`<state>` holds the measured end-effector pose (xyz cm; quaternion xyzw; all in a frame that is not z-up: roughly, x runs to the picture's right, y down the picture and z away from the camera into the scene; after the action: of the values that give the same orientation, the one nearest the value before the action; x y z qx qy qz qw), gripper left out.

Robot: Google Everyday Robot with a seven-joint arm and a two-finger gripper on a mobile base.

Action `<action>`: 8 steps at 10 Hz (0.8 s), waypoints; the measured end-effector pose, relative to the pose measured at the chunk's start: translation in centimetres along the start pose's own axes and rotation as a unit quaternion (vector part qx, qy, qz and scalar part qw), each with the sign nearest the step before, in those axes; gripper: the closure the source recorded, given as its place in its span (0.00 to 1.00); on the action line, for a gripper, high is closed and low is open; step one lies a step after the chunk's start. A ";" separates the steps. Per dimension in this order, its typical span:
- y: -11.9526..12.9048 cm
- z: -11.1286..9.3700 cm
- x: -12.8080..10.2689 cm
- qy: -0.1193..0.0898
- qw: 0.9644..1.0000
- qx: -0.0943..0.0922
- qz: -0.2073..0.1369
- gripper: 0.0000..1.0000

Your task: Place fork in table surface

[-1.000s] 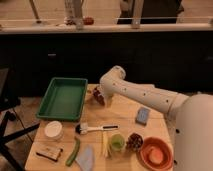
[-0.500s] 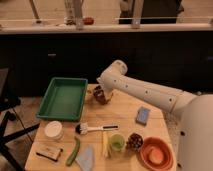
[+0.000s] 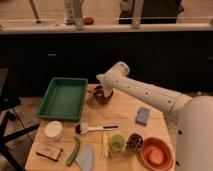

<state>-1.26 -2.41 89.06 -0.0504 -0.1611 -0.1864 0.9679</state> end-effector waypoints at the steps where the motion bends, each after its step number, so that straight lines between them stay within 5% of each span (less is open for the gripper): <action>1: -0.1 0.3 0.0 -0.003 1.000 0.002 0.000 0.20; 8: 0.6 1.5 0.8 -0.012 1.000 0.008 0.014 0.20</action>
<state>-0.79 -1.92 90.76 -0.0469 -0.1738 -0.1708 0.9687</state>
